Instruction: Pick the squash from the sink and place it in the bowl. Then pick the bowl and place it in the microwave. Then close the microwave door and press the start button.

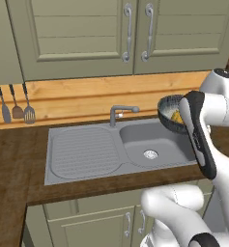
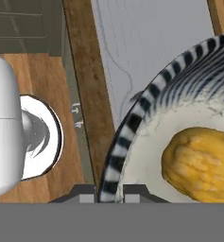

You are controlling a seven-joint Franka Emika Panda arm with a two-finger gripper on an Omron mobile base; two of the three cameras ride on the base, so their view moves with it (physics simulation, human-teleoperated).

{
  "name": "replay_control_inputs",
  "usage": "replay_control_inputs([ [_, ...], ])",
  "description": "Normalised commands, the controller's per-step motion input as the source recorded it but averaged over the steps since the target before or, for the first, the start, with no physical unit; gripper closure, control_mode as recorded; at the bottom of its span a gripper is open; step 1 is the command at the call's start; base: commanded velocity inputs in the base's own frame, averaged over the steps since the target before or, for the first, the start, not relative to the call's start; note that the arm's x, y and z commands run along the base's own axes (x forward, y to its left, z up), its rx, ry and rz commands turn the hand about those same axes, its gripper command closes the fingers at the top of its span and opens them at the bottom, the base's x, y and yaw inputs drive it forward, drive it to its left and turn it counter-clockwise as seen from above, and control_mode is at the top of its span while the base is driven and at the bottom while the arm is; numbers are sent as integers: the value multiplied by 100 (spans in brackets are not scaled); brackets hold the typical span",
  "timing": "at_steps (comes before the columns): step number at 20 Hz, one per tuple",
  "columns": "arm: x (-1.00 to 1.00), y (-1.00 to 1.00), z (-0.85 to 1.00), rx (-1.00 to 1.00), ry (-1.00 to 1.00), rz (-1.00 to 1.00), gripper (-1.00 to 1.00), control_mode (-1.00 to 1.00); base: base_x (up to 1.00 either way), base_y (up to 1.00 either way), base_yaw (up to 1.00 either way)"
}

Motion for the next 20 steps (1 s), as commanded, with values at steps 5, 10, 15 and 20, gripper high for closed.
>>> replay_control_inputs([
  [5,-29,52,21,-12,-2,17,100,-100,0,0,0],
  [10,-43,16,42,-8,-7,10,100,-100,0,0,0],
  [15,-14,1,7,-1,-2,2,100,100,-72,-10,4],
  [20,0,0,0,0,0,0,100,100,-60,-52,-11],
])
